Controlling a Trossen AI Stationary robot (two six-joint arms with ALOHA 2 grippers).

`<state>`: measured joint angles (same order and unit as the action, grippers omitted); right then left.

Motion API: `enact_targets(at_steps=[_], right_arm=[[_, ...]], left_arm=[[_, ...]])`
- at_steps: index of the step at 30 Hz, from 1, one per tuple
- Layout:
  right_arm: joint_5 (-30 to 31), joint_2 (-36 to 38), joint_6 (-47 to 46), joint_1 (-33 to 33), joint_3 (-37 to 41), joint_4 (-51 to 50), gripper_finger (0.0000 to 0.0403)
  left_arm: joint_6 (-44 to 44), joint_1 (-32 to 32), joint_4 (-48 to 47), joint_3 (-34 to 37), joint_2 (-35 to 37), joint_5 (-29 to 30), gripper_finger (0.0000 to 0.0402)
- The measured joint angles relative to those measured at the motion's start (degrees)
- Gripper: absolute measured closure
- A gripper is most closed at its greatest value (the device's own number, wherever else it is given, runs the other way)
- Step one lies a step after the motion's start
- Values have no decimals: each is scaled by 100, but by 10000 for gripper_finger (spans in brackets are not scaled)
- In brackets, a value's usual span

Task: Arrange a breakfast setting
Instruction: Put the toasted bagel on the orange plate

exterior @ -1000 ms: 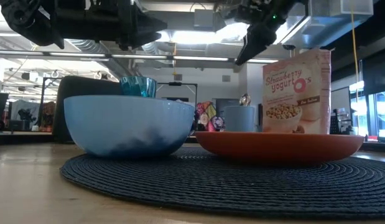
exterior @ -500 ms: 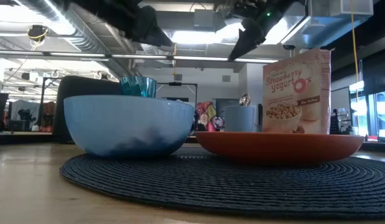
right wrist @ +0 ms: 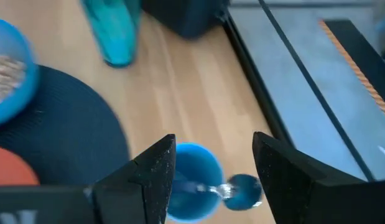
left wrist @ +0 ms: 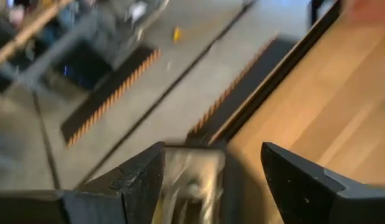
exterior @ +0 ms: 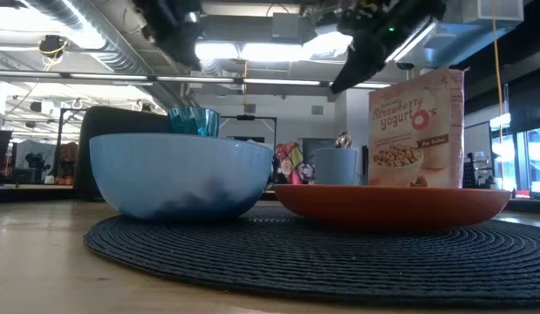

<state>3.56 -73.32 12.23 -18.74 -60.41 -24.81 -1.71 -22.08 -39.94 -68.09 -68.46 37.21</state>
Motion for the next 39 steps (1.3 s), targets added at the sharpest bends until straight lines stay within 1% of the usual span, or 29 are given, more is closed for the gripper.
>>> enact_targets(at_steps=[3,7,10,14,17,21,29,32,36,39], right_arm=[[-225,370,0,-2,611,665,198],[-447,768,-64,4,1280,1358,198],[-469,898,-183,4,1617,1486,198],[-468,944,-229,3,1889,1552,198],[-469,942,-260,2,2091,1801,198],[-467,943,-260,2,2268,2126,198],[-469,944,-260,0,2283,2137,198],[-471,944,-296,0,2283,2135,198],[-581,944,-311,0,2283,2137,198],[-617,942,-317,0,2283,2175,198]], left_arm=[[135,-591,-538,-22,-1,-392,148],[161,-1434,-834,-22,-1,-896,149],[135,-1949,-865,-24,-1,-1339,149],[127,-2486,-940,-25,-1,-1980,149],[122,-2786,-1153,-25,-2,-2167,149],[146,-2985,-1373,-25,-4,-2144,149],[-30,-3182,-1462,3,-5,-2230,149],[-198,-3181,-1445,196,-5,-2511,149],[-335,-3181,-1352,464,-6,-2541,149],[-340,-3179,-1286,515,4,-2511,149]])
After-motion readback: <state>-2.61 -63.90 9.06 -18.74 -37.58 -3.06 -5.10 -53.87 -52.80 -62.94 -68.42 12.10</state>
